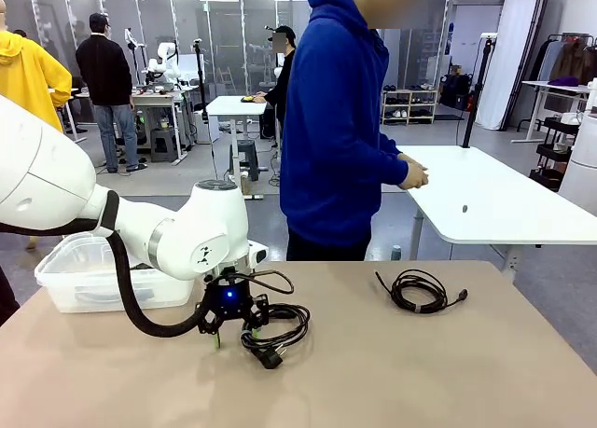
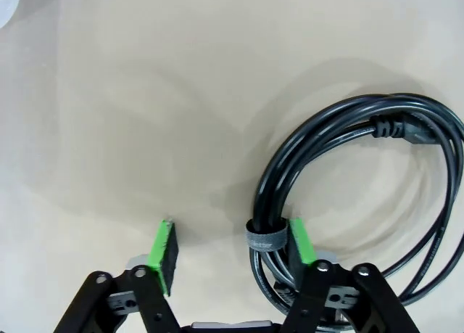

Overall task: Organize and store the cables.
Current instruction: Place the Power Cable into the Organizing box.

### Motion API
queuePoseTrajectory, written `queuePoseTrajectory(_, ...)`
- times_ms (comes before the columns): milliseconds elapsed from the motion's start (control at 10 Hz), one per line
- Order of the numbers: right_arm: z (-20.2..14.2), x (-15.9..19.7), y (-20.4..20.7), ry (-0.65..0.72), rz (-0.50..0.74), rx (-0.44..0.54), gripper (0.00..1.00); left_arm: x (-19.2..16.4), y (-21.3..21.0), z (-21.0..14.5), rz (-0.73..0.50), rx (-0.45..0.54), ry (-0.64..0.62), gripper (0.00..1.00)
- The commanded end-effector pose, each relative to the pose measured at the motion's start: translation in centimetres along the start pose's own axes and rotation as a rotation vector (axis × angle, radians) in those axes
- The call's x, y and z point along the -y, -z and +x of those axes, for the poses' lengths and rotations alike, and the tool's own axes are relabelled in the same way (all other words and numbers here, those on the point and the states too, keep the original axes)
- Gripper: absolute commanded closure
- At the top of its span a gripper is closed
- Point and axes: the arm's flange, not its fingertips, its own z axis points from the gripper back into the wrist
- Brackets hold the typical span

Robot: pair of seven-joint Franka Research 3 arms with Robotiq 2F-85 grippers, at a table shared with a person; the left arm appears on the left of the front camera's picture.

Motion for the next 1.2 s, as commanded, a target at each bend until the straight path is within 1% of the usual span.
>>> queuePoseTrajectory(0, -0.1, 0.0, -0.2, -0.014, 0.007, 0.006, 0.0, 0.5, -0.6, 0.2, 0.06, 0.008, 0.013, 1.0)
queuePoseTrajectory(200, -0.1, 0.0, -0.2, -0.014, 0.007, 0.006, 0.0, 0.7, -0.6, 0.1, 0.071, -0.005, 0.019, 1.0)
queuePoseTrajectory(300, -0.1, 0.0, -0.2, -0.014, 0.007, 0.006, 0.0, 0.7, -0.6, 0.1, 0.069, -0.007, 0.021, 0.96)
queuePoseTrajectory(400, -0.1, 0.0, -0.2, -0.014, 0.007, 0.006, 0.0, 0.7, -0.7, 0.1, 0.067, -0.013, 0.026, 1.0)
queuePoseTrajectory(700, -0.1, 0.0, -0.2, -0.014, 0.007, 0.006, 0.0, 0.8, -1.0, 0.2, 0.056, -0.026, 0.037, 1.0)
queuePoseTrajectory(800, -0.1, 0.0, -0.2, -0.014, 0.007, 0.006, 0.0, 0.6, -1.7, 0.1, 0.058, -0.021, 0.038, 1.0)
queuePoseTrajectory(900, -0.1, 0.0, -0.2, -0.014, 0.007, 0.006, 0.0, 0.3, -3.5, 0.0, 0.054, -0.003, 0.041, 1.0)
queuePoseTrajectory(1000, -0.1, 0.0, -0.2, -0.014, 0.007, 0.006, 0.0, -0.3, -6.6, -0.5, 0.037, 0.018, 0.075, 1.0)
queuePoseTrajectory(1100, -0.1, 0.0, -0.2, -0.014, 0.007, 0.006, 0.0, -1.0, -9.7, -1.0, 0.027, 0.044, 0.127, 0.92)
